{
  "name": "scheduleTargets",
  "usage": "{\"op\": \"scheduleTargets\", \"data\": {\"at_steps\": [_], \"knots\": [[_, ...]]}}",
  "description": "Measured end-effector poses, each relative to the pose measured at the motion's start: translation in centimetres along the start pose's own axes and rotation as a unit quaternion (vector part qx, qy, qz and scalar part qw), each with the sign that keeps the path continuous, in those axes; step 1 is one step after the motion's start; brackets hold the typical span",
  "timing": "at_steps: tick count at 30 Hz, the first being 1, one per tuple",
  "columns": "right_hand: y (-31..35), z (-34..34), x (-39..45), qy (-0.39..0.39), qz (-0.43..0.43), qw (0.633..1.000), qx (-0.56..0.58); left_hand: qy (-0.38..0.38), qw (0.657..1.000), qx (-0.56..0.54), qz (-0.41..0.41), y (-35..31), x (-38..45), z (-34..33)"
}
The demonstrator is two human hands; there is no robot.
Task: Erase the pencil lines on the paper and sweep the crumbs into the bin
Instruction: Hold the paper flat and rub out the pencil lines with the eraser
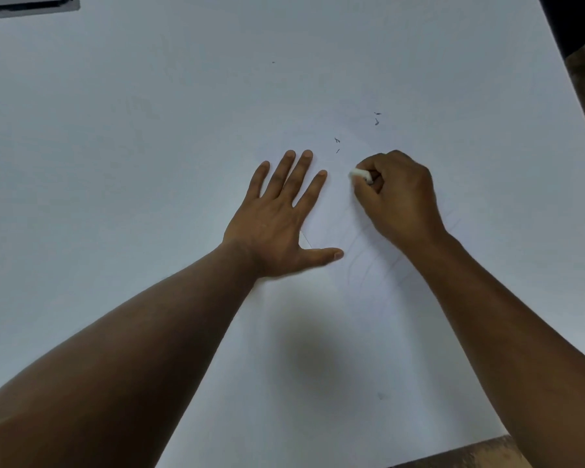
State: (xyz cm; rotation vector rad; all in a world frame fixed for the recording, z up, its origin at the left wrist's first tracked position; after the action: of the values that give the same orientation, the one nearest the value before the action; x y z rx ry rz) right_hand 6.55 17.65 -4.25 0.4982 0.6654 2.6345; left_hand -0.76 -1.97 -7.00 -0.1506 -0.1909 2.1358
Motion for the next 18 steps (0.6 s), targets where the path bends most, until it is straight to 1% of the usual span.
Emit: {"op": "scheduleTargets", "data": {"at_steps": [4,7,10,12,14,16,18], "knots": [[1.4,-0.6,-1.5,0.009,0.025,1.0,0.01,-0.001,1.0,0.001,-0.001,0.0,0.0,0.0],[1.8,-1.0,-1.6,0.016,0.048,0.999,-0.016,-0.004,1.0,0.0,0.0,0.0,0.0,0.0],[2.6,-1.1,-2.3,0.047,0.099,0.993,-0.048,-0.016,1.0,-0.005,-0.001,-0.1,0.0,-0.1],[3.2,-0.9,-3.4,0.061,0.139,0.987,-0.046,-0.03,0.999,-0.009,-0.005,-0.1,-0.2,-0.2],[3.3,-0.5,-4.4,0.083,0.164,0.982,-0.043,-0.027,1.0,-0.007,-0.006,-0.1,-0.1,-0.3],[3.3,-0.2,-4.6,0.116,0.168,0.978,-0.034,-0.024,1.0,-0.008,-0.004,-0.1,-0.1,-0.3],[2.9,0.1,-3.9,0.131,0.133,0.982,-0.007,-0.023,1.0,-0.011,-0.001,-0.2,-0.2,-0.2]]}}
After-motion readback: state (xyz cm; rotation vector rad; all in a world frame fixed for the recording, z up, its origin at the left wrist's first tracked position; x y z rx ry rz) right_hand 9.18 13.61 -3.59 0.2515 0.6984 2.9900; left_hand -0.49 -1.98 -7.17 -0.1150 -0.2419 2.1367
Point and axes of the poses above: each hand's wrist, its own x-axis towards the middle knuckle, its own z-axis out of the back of the hand, y = z × x, the point moved 1 cm from there along x, towards the middle knuckle, and after that the axes turned 7 degrees about -y, right-handed, at the moved point
